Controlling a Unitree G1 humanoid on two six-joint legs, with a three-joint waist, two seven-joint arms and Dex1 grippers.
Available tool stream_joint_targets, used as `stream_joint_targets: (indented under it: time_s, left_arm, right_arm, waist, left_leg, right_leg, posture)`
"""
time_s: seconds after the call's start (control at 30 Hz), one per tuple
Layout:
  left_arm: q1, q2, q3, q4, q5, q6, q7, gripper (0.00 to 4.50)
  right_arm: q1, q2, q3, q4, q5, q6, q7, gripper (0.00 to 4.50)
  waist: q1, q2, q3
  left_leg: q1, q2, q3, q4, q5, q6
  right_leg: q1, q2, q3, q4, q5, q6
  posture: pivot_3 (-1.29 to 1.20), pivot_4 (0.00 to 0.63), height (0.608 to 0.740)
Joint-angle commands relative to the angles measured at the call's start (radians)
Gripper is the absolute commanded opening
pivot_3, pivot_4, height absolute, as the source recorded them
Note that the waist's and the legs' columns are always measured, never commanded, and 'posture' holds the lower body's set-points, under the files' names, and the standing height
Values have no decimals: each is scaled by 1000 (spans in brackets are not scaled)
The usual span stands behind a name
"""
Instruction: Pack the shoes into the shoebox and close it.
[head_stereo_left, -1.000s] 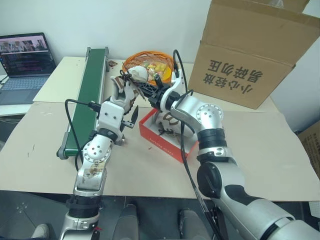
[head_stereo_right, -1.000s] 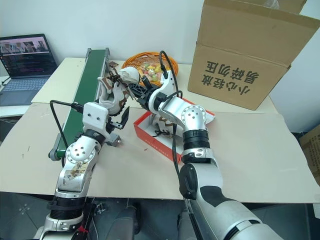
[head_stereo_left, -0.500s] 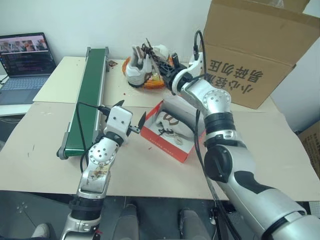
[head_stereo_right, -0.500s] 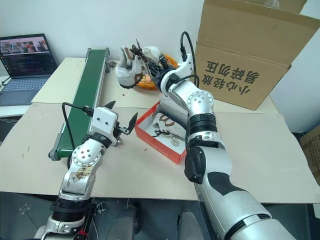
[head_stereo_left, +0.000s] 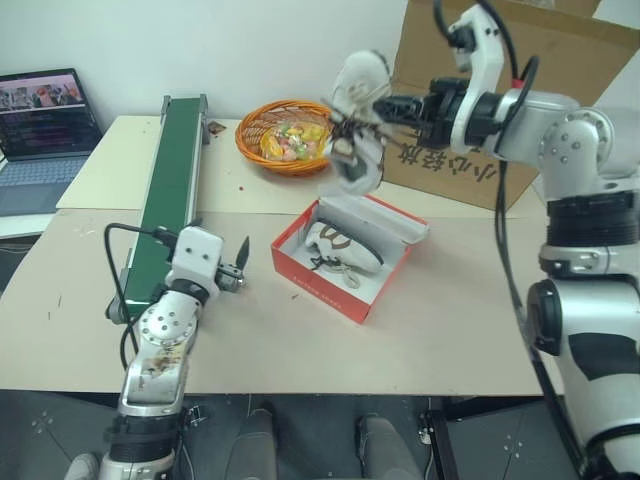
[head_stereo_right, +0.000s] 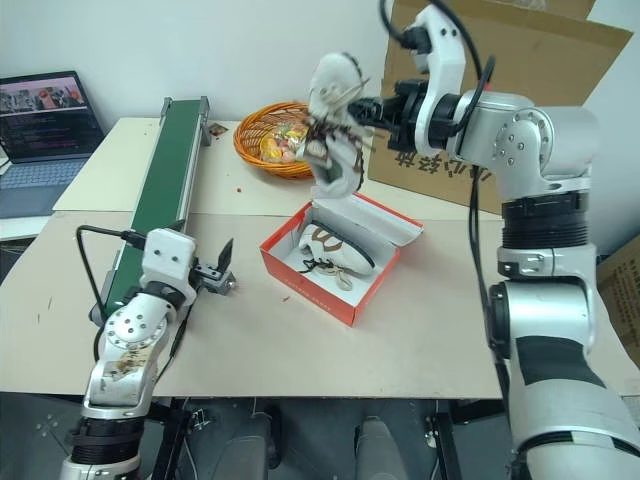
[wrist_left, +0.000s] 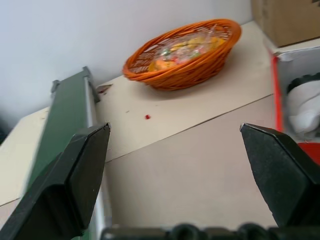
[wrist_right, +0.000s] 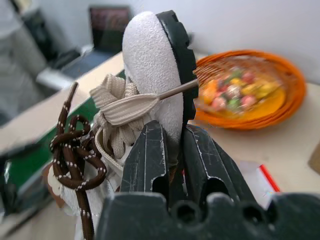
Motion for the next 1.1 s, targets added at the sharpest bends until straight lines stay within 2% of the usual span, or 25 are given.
stream_joint_targets:
  time_s: [0.03, 0.2, 0.3, 0.47, 0.53, 0.63, 0.87, 1.1]
  left_arm:
    - [-8, 9, -7, -54, -38, -16, -42, 4450]
    - [8, 16, -35, -119, -62, 14, -88, 4450]
    - [43, 51, -55, -208, -134, 122, -177, 4450]
    - [124, 276, -59, -390, -320, 398, -410, 4450]
    - [144, 342, -48, -431, -356, 427, -455, 4450]
    - [97, 352, 5, -423, -392, 480, -420, 4450]
    - [44, 343, -39, -413, -365, 457, -373, 4450]
    - [29, 333, -61, -419, -377, 459, -354, 4450]
  right_arm:
    - [42, -38, 120, -120, -87, -37, 86, 138]
    - [109, -28, 249, -138, -233, -131, 109, 138]
    - [152, -31, 311, -127, -325, -199, 119, 138]
    - [161, -39, 302, -140, -371, -203, 160, 138]
    - [160, -38, 298, -142, -384, -203, 176, 138]
    - [156, -36, 296, -143, -403, -203, 200, 138]
    - [135, -42, 325, -208, -417, -185, 303, 138]
    - [147, -26, 412, -148, -512, -282, 369, 138]
  waist:
    - [3, 0, 0]
    - [20, 0, 0]
    - [20, 0, 0]
    - [18, 0, 0]
    - [17, 0, 0]
    - [20, 0, 0]
    - [20, 0, 0]
    - [19, 0, 0]
  left_leg:
    - [0, 0, 0, 0, 0, 0]
    - [-1, 0, 1, 2, 0, 0]
    - [-1, 0, 1, 2, 0, 0]
    - [-1, 0, 1, 2, 0, 0]
    - [0, 0, 1, 1, 0, 0]
    - [1, 0, 2, 2, 0, 0]
    - [0, 0, 2, 3, 0, 0]
    - [1, 0, 2, 4, 0, 0]
  right_leg:
    - [0, 0, 0, -1, 0, 0]
    - [-1, -1, 0, -1, 0, 0]
    - [-1, 0, 0, -1, 0, 1]
    - [-1, 0, 0, 1, 0, 0]
    - [-1, 0, 0, 1, 0, 0]
    - [-1, -1, 0, 0, 0, 0]
    - [0, -1, 0, 0, 0, 0]
    - [0, 0, 0, 1, 0, 0]
  posture:
    - [0, 150, 721]
    - [0, 150, 721]
    - [0, 150, 721]
    - [0, 150, 721]
    - [0, 150, 721]
    - [0, 150, 721]
    - [0, 150, 721]
    - [0, 150, 721]
